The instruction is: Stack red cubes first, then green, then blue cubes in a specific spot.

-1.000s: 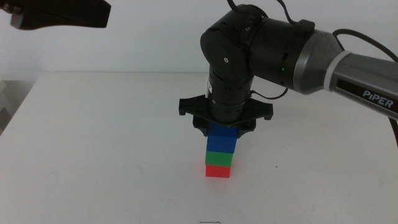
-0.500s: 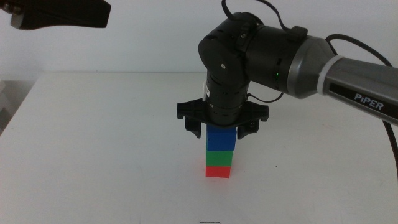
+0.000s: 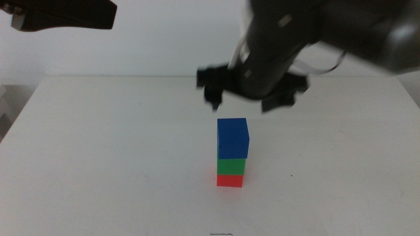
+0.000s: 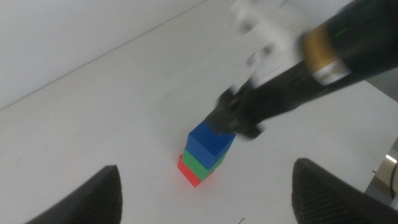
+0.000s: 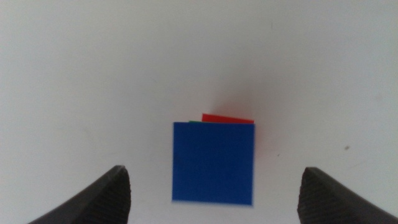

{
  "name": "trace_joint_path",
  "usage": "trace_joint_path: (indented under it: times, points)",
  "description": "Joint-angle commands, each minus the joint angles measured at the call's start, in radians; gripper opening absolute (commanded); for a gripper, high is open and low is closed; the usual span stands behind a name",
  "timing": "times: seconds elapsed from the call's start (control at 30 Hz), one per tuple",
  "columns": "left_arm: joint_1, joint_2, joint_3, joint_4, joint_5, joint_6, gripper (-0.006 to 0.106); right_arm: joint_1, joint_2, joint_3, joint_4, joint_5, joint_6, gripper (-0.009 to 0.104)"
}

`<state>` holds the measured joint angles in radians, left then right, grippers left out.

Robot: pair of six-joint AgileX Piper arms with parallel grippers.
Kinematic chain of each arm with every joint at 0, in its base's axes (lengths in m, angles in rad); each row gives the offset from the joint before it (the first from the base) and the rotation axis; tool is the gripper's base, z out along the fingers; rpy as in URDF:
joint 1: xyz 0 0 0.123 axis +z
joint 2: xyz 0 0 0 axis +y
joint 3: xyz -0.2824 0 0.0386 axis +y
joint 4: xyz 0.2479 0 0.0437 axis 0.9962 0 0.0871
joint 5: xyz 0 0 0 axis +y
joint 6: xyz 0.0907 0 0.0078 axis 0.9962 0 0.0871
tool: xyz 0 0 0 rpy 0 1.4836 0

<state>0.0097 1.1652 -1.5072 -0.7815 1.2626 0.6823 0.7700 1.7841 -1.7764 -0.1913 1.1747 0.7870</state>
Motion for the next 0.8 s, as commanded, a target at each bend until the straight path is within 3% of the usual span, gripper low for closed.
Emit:
trace_joint_path:
  times: [0.0,0.3,0.53,0.67,0.77]
  points:
    - [0.002,-0.02,-0.022,-0.059,0.033,-0.001,0.093,-0.016,-0.127,-0.026,-0.036,-0.014,-0.046,0.082]
    - [0.002,-0.02,-0.022,-0.059,0.033,-0.001,0.093,-0.217,-0.41,0.093,0.032,-0.024,-0.355,0.082]
    - [0.002,-0.02,-0.022,-0.059,0.033,-0.001,0.093,-0.505,-0.677,0.323,0.04,-0.077,-0.42,0.082]
    - [0.002,-0.02,-0.022,-0.059,0.033,-0.001,0.093,-0.592,-0.72,0.349,0.096,-0.07,-0.484,0.082]
    - [0.002,-0.02,-0.022,-0.059,0.033,-0.001,0.093,-0.605,-0.727,0.349,0.104,-0.074,-0.49,0.082]
